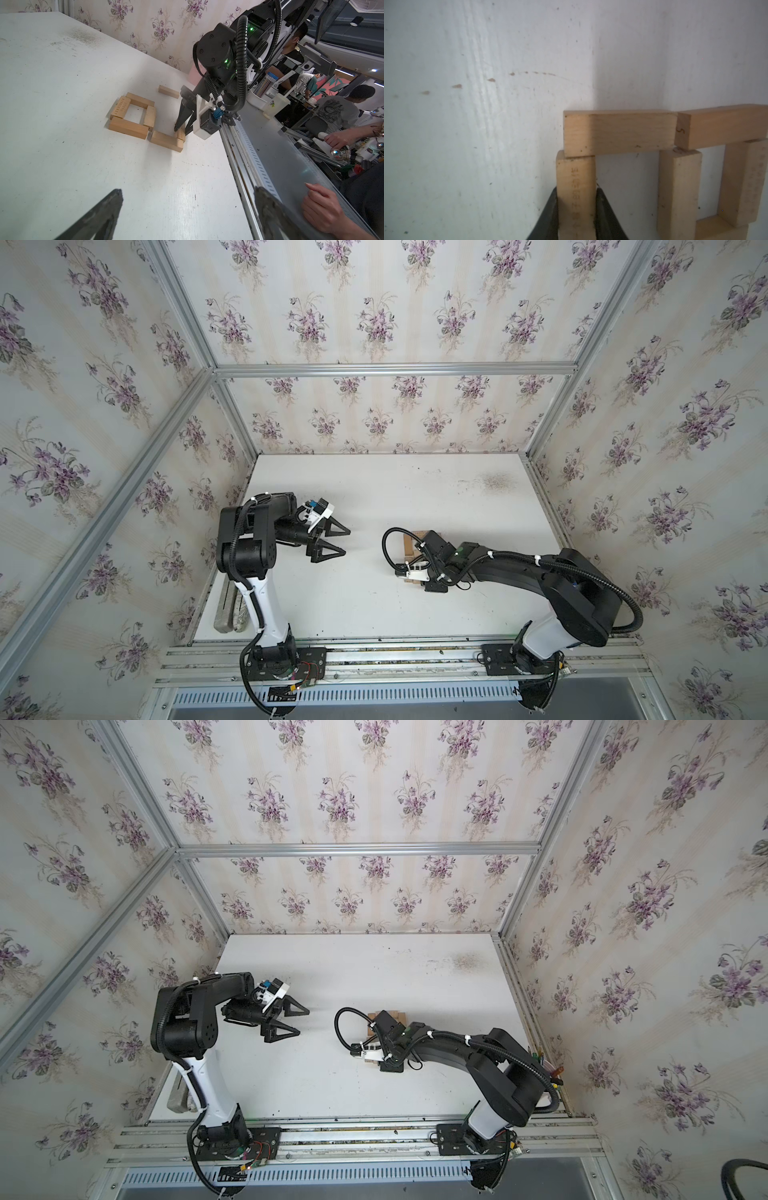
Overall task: Assemble the number 8 with building blocks
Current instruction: Assemble the building block at the center of the board.
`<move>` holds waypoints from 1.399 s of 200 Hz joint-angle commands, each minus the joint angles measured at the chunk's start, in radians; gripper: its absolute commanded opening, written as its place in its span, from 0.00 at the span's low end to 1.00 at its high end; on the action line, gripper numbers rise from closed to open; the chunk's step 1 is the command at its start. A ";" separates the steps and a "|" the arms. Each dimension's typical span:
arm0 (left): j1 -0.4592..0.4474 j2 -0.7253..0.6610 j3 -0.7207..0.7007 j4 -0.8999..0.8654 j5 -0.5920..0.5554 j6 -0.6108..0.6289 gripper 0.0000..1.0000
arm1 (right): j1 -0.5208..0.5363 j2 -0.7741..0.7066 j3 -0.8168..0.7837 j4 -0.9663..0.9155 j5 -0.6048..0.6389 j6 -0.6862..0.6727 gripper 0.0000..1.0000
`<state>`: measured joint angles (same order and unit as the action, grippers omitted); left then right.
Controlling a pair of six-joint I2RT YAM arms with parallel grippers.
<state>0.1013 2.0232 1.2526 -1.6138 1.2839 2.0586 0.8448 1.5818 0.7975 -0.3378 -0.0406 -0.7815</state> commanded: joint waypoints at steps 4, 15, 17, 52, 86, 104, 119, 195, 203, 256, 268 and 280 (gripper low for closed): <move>0.001 -0.002 0.002 -0.171 0.005 0.382 1.00 | -0.001 0.008 -0.015 -0.027 0.010 -0.006 0.33; 0.000 -0.002 0.002 -0.170 0.005 0.382 1.00 | -0.001 0.008 -0.018 -0.025 0.011 -0.001 0.38; 0.001 -0.002 0.002 -0.170 0.005 0.382 1.00 | -0.001 0.008 -0.019 -0.026 0.011 -0.001 0.39; 0.001 -0.001 0.003 -0.170 0.006 0.383 1.00 | -0.004 -0.001 -0.036 -0.027 0.028 -0.002 0.51; 0.001 -0.001 0.003 -0.170 0.006 0.383 1.00 | -0.013 -0.034 -0.037 -0.026 0.033 -0.004 0.64; 0.001 -0.001 0.002 -0.170 0.006 0.382 1.00 | -0.016 -0.066 -0.046 -0.018 0.034 -0.003 0.72; 0.001 -0.002 0.002 -0.170 0.005 0.381 1.00 | -0.016 -0.098 -0.059 -0.015 0.035 -0.005 0.77; 0.001 -0.001 0.002 -0.170 0.005 0.382 1.00 | -0.016 -0.151 -0.087 -0.034 -0.011 -0.008 0.66; 0.001 -0.001 0.002 -0.171 0.005 0.382 1.00 | -0.016 -0.142 -0.083 -0.042 -0.033 0.002 0.59; 0.001 -0.002 0.003 -0.171 0.005 0.382 0.99 | -0.018 -0.096 -0.093 -0.050 -0.051 0.036 0.42; 0.001 -0.002 0.002 -0.170 0.006 0.381 1.00 | -0.018 -0.085 -0.101 -0.044 -0.050 0.036 0.41; 0.001 -0.002 0.003 -0.171 0.004 0.382 1.00 | -0.020 -0.075 -0.098 -0.033 -0.047 0.038 0.37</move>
<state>0.1013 2.0232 1.2526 -1.6138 1.2839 2.0586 0.8246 1.4857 0.7074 -0.3584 -0.0807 -0.7513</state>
